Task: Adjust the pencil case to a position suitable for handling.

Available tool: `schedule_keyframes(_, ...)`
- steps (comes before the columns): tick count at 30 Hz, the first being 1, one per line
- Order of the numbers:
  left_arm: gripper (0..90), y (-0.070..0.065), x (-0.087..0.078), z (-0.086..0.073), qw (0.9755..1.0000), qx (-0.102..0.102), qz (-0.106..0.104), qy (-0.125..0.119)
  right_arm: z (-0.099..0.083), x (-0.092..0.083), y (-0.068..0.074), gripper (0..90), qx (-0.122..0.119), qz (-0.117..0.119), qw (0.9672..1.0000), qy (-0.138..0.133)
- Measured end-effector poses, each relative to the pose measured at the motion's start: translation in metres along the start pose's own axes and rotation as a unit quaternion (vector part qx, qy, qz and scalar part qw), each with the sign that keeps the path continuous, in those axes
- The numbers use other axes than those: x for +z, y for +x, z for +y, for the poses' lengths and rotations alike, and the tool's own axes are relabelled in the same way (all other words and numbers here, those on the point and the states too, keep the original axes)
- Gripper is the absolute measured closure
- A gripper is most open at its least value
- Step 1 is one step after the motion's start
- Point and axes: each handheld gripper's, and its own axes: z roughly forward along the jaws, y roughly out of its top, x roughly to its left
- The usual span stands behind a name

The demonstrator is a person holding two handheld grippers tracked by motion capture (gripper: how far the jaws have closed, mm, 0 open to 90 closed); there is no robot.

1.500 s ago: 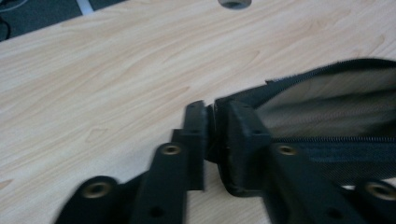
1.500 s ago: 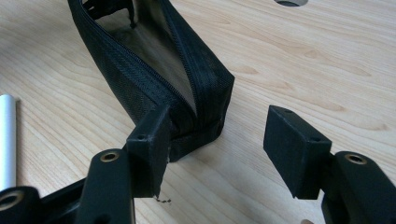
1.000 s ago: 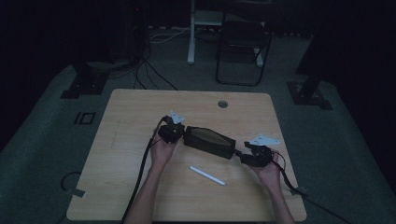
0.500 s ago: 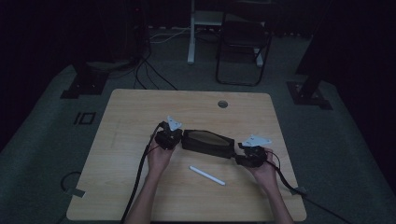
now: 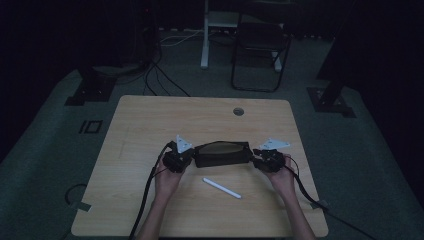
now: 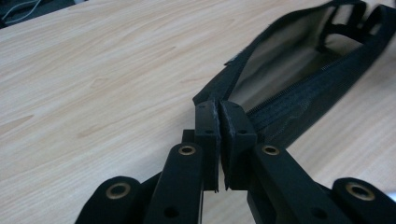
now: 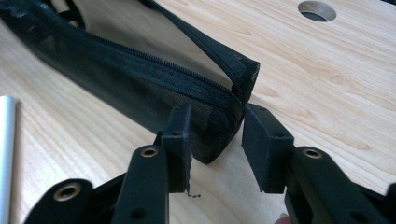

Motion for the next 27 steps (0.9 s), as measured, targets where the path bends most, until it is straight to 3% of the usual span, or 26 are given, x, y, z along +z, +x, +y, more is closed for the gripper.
schedule_keyframes(7, 86.1, -0.005, -0.009, -0.011, 1.0, 0.0, 0.003, 0.002, 0.002, 0.003, -0.003, 62.1, -0.002, 0.007, 1.0, 0.003)
schedule_keyframes(12, 85.7, -0.001, -0.017, -0.019, 0.9999, -0.002, 0.014, 0.006, 0.003, 0.006, 0.002, 61.7, -0.011, 0.016, 0.9998, 0.005)
schedule_keyframes(20, 84.5, -0.003, -0.023, -0.025, 0.9999, -0.001, 0.014, 0.001, 0.007, 0.01, 0.004, 61.0, -0.017, 0.016, 0.9997, 0.005)
schedule_keyframes(27, 79.8, -0.009, -0.027, -0.026, 0.9999, 0.005, 0.013, -0.002, 0.008, 0.009, 0.004, 54.9, -0.017, 0.006, 0.9998, 0.003)
